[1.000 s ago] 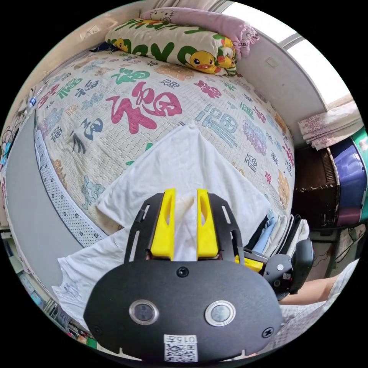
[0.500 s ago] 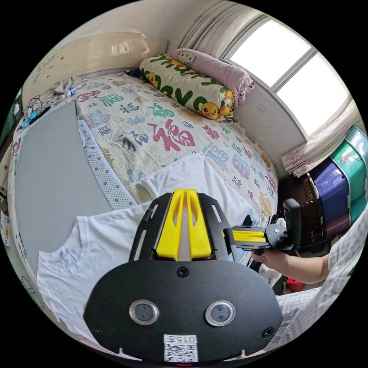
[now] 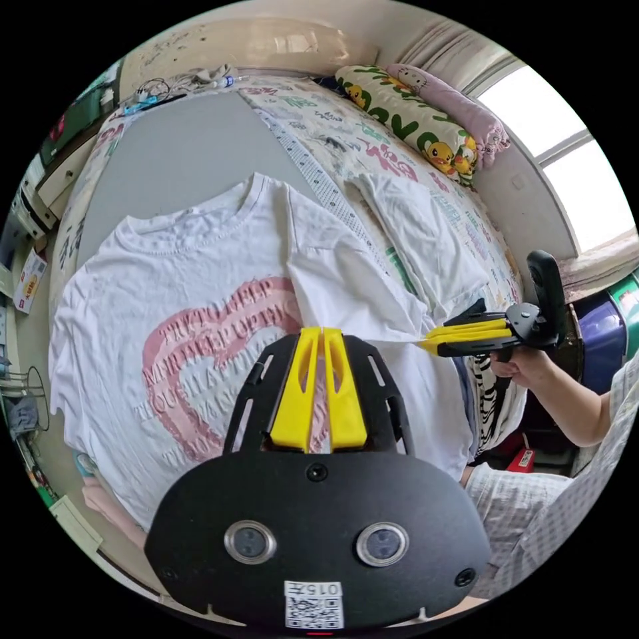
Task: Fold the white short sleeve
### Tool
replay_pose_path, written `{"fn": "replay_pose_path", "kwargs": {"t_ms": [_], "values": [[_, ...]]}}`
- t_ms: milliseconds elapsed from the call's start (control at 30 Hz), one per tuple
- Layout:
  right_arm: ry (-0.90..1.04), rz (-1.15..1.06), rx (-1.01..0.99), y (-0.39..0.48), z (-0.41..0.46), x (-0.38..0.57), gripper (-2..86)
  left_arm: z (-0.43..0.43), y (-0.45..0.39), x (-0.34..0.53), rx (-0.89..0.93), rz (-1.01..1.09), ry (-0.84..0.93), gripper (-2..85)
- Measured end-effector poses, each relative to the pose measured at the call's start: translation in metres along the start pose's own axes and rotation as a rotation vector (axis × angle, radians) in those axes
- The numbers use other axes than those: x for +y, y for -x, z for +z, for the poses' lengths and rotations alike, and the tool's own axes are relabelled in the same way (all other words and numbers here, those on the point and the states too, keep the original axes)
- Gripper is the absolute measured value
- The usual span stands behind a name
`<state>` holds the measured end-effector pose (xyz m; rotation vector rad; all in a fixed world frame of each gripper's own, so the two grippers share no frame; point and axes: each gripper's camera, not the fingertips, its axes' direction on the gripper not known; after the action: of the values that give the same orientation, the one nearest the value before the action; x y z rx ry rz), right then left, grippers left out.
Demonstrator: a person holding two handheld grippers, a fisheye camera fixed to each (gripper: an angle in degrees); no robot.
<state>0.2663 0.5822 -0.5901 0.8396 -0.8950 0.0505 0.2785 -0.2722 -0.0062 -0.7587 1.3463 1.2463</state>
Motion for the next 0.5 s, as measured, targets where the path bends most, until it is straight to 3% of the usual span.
{"fn": "replay_pose_path", "kwargs": {"t_ms": [200,367,500], "values": [[-0.048,0.168,-0.116,-0.031,-0.046,-0.005,8.8,-0.004,0.023,0.001,0.123,-0.013,0.069,5.1],[-0.119,0.423,-0.284,-0.085,-0.059,-0.032,10.4,-0.009,0.059,-0.054,0.189,-0.136,-0.061,8.1],[-0.099,0.529,-0.346,-0.107,-0.054,-0.054,10.2,0.028,0.079,-0.104,0.25,-0.212,-0.014,8.9]]}}
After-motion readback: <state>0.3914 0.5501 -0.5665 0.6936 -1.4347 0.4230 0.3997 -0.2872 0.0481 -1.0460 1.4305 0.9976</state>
